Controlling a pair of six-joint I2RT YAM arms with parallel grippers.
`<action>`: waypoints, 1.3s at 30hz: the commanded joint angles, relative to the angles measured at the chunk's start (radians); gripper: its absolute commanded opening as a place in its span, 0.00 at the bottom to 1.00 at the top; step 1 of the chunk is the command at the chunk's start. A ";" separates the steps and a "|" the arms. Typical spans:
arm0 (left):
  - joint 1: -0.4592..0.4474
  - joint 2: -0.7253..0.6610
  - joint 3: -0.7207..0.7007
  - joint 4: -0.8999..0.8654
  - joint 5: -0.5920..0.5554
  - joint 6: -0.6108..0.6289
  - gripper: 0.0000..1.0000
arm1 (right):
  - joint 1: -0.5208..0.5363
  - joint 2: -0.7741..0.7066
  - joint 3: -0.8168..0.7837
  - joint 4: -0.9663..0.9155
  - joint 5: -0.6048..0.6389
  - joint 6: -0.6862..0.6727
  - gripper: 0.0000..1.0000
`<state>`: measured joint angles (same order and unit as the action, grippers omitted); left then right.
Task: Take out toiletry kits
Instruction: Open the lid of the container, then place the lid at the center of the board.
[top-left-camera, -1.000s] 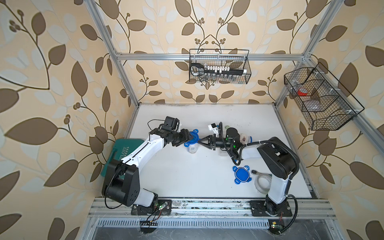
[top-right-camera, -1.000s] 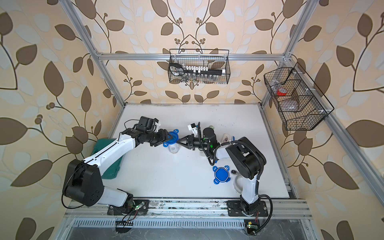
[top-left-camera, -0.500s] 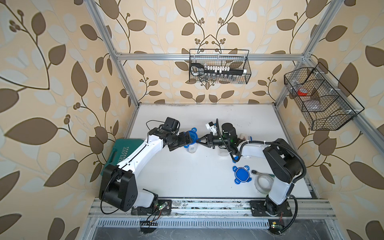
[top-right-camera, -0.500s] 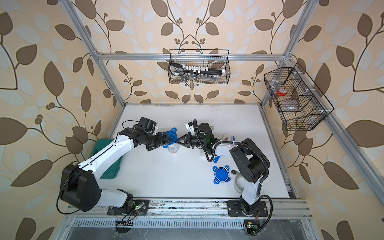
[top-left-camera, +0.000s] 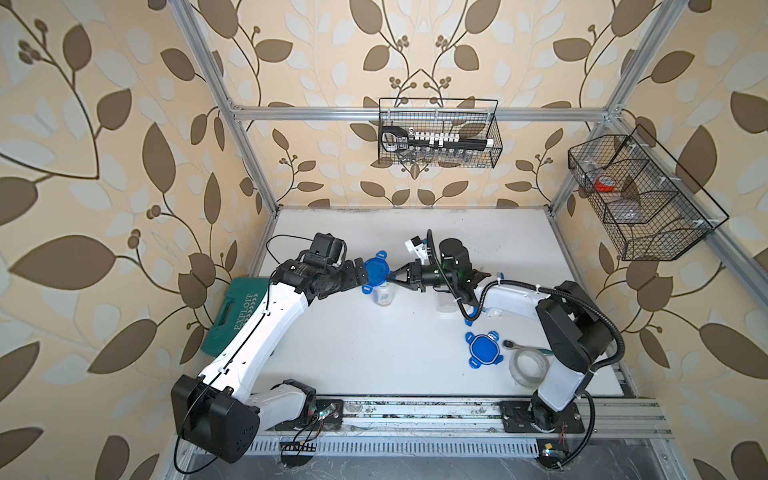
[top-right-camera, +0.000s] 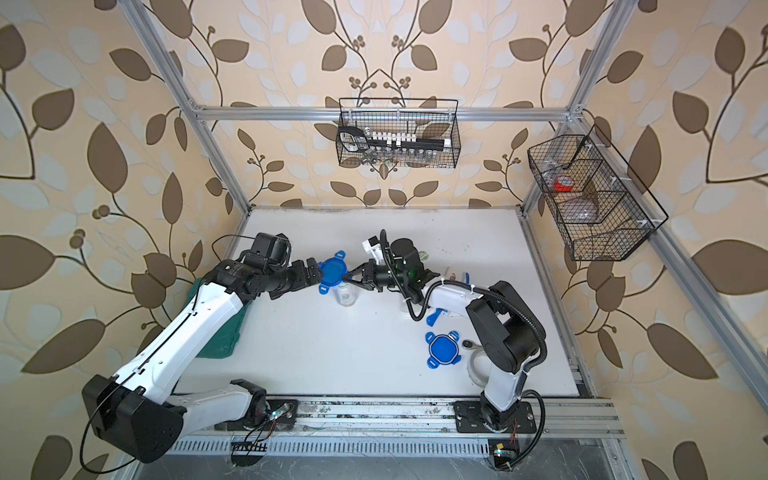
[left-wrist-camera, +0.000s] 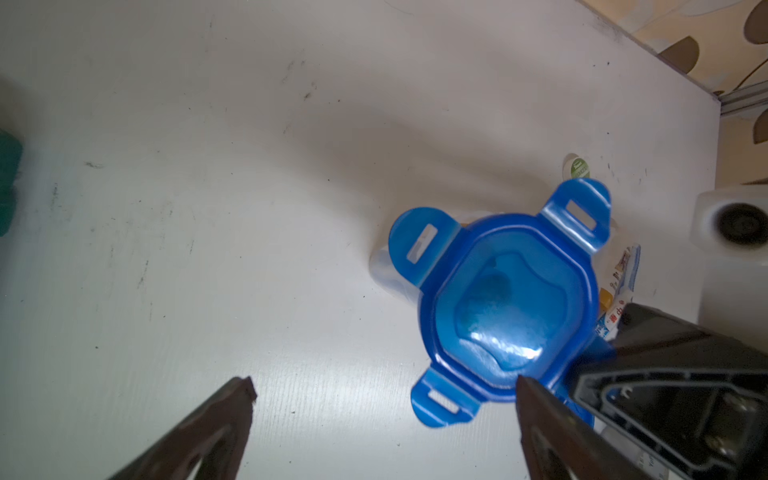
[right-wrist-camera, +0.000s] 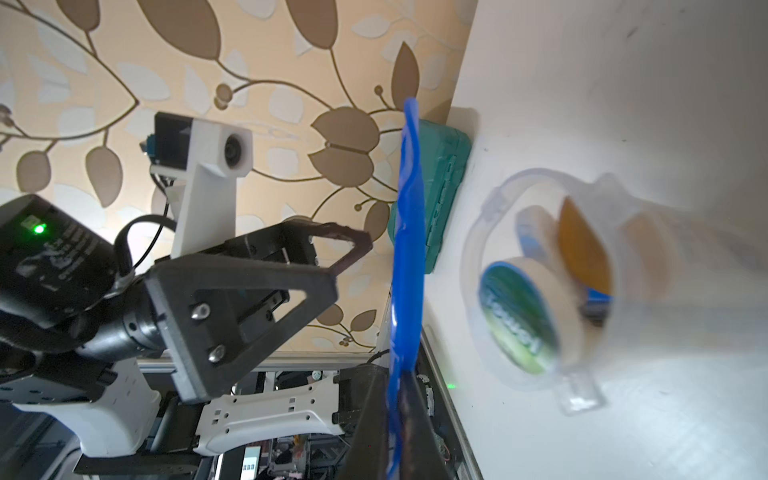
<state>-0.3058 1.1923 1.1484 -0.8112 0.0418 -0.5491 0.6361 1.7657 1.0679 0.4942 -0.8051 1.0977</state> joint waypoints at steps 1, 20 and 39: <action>0.017 -0.040 0.033 -0.036 -0.073 0.001 0.99 | 0.043 -0.065 0.077 -0.087 -0.026 -0.064 0.08; 0.072 -0.057 0.003 -0.043 -0.095 0.007 0.99 | 0.568 -0.263 0.165 -1.182 1.070 -0.538 0.04; 0.163 0.036 -0.119 0.052 0.061 0.065 0.91 | 0.836 0.174 0.318 -1.398 1.355 -0.584 0.02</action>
<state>-0.1547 1.2304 1.0492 -0.7898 0.0795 -0.5060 1.4590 1.9202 1.3357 -0.8860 0.5285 0.5442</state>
